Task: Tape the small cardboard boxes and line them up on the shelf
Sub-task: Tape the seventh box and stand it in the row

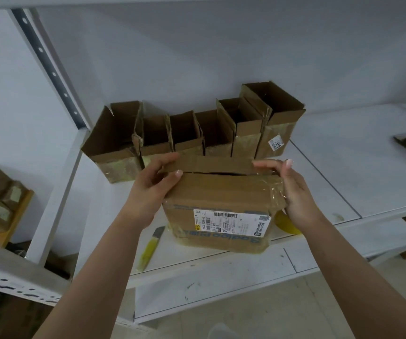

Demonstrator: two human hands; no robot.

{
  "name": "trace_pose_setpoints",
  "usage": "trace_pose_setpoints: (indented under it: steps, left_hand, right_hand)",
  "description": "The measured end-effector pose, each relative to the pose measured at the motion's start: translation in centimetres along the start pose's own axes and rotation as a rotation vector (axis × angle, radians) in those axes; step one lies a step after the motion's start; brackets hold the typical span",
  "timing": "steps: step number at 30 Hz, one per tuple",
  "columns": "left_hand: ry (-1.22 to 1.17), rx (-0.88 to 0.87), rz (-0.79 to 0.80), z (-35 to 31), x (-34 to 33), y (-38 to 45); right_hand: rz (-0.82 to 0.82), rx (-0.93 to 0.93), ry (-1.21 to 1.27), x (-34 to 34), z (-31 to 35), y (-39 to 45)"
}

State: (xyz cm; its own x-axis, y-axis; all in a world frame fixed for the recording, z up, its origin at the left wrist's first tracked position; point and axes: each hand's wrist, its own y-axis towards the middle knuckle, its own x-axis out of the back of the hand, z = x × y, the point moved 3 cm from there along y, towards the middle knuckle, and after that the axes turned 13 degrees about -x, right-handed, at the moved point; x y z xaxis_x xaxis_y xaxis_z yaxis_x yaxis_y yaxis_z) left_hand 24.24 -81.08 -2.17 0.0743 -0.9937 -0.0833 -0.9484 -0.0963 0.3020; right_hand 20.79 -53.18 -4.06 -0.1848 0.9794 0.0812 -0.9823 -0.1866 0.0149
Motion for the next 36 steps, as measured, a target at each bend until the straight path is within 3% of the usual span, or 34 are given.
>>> trace_pose_setpoints:
  steps: [2, 4, 7, 12, 14, 16, 18, 21, 22, 24, 26, 28, 33, 36]
  left_hand:
    - [0.026, 0.020, 0.015, 0.0, 0.0, 0.1]
    - [0.046, 0.039, 0.016, 0.0, 0.2, 0.4]
    - [0.010, 0.073, 0.014, -0.2, 0.0, 0.6]
    - [0.015, 0.094, 0.030, -0.3, 0.1, 0.5]
    - [0.038, 0.102, 0.060, -0.7, 0.1, 0.6]
    - [0.053, 0.109, 0.080, -1.1, -0.1, 0.5]
    - [0.123, 0.090, 0.074, -1.4, -0.4, 0.4]
    - [0.552, -0.081, 0.103, -2.2, -0.8, 0.4]
    - [0.659, -0.149, 0.129, -2.5, -1.0, 0.4]
    - [0.733, -0.228, 0.176, -2.9, -1.6, 0.3]
    - [0.758, -0.267, 0.222, -2.9, -2.1, 0.3]
    - [0.755, -0.263, 0.243, -3.0, -2.5, 0.5]
    - [0.679, -0.223, 0.214, -3.3, -3.2, 0.3]
    - [0.413, -0.143, 0.213, -3.7, -3.0, -0.3]
  right_hand:
    - [-0.094, -0.042, -0.065, 1.6, -0.9, 0.1]
    - [-0.287, -0.112, -0.053, 3.8, -2.0, 0.3]
    - [-0.415, -0.302, -0.326, 6.8, -3.6, 0.6]
    - [0.013, -0.588, -1.020, 7.3, -5.9, -0.4]
    - [0.088, -0.587, -1.330, 6.8, -6.8, -0.6]
    - [0.091, -0.559, -1.466, 6.1, -7.2, -0.8]
    - [0.002, -0.557, -1.456, 6.4, -7.1, -0.9]
    - [-0.193, -0.498, -1.424, 7.5, -4.9, -0.6]
    - [-0.258, -0.444, -1.300, 7.8, -3.4, -0.5]
    - [-0.299, -0.341, -0.802, 7.8, 0.7, -0.2]
    - [-0.209, -0.220, -0.364, 6.8, 5.4, -0.5]
    - [-0.064, -0.100, -0.227, 5.0, 9.7, -1.0]
    - [0.245, -0.080, -0.267, -1.9, 14.9, -1.0]
    - [0.317, -0.148, -0.420, -5.1, 14.4, -0.4]
